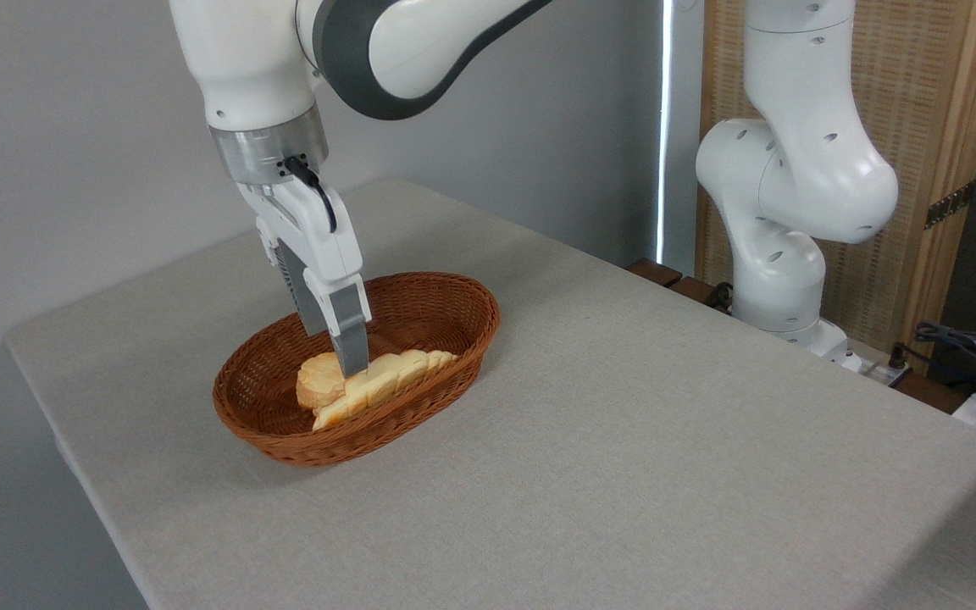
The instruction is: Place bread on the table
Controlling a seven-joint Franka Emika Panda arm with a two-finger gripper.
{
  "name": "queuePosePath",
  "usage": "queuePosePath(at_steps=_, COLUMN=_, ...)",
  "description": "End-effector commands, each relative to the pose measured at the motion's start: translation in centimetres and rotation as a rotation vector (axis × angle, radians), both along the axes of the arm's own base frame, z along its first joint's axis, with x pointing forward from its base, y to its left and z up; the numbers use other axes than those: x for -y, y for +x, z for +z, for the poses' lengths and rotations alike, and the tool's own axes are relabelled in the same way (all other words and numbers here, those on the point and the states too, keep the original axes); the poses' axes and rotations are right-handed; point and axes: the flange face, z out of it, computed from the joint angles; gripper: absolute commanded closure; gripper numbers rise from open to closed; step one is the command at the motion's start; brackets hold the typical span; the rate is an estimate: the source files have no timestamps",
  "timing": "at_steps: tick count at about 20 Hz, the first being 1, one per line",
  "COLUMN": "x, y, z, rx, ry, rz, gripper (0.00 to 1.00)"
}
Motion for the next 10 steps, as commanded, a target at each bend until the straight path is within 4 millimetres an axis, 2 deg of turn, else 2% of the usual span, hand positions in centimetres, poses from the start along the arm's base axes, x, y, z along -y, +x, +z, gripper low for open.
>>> queuePosePath(at_steps=1, x=-0.2, y=-0.8, z=-2.3, rx=-0.042, ry=0.028, rz=0.000, gripper=0.00)
queuePosePath(at_steps=10, x=-0.4, y=-1.6, z=-4.2, rx=-0.105, ry=0.042, rz=0.007, gripper=0.00)
